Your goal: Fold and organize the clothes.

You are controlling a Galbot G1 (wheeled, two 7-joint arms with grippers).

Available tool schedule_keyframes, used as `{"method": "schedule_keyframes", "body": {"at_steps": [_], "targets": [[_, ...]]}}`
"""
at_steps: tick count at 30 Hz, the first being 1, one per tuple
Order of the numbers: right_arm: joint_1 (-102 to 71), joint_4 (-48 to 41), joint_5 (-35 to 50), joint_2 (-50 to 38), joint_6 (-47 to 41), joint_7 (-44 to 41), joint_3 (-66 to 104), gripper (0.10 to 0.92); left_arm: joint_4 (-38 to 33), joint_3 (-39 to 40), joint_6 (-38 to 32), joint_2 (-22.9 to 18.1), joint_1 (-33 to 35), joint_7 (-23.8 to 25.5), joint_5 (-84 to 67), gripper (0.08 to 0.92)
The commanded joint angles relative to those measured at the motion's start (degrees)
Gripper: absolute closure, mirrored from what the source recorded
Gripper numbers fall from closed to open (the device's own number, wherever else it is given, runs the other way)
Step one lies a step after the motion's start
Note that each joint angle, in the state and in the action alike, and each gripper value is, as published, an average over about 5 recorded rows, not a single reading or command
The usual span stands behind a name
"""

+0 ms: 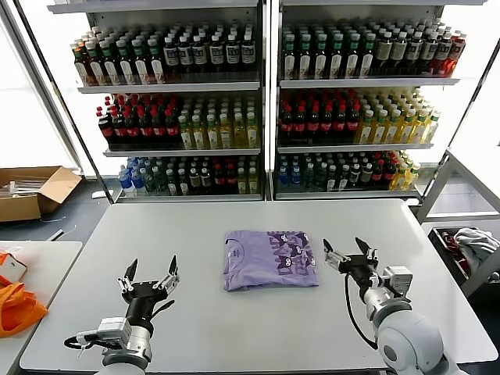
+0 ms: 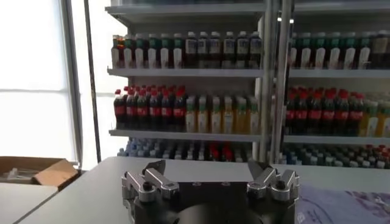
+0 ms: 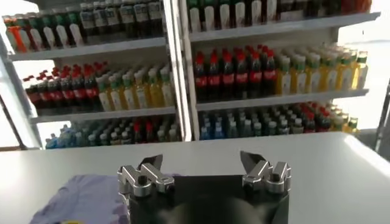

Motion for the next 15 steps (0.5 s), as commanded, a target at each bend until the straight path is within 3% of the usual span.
{"method": "schedule_keyframes", "body": {"at_steps": [1, 15], "targets": [[-5.75, 0.98, -13.28, 0.33, 3.3, -0.28, 7.76, 0.203, -0.03, 0.07, -4.96, 0.13, 0.24, 0.09, 4.61, 0.177], [-6.65, 1.69, -13.89, 1.07, 2.97, -0.79, 8.82, 0.203, 1.27, 0.56, -4.78, 0.6, -0.56, 0.5, 5.2, 0.177]]}}
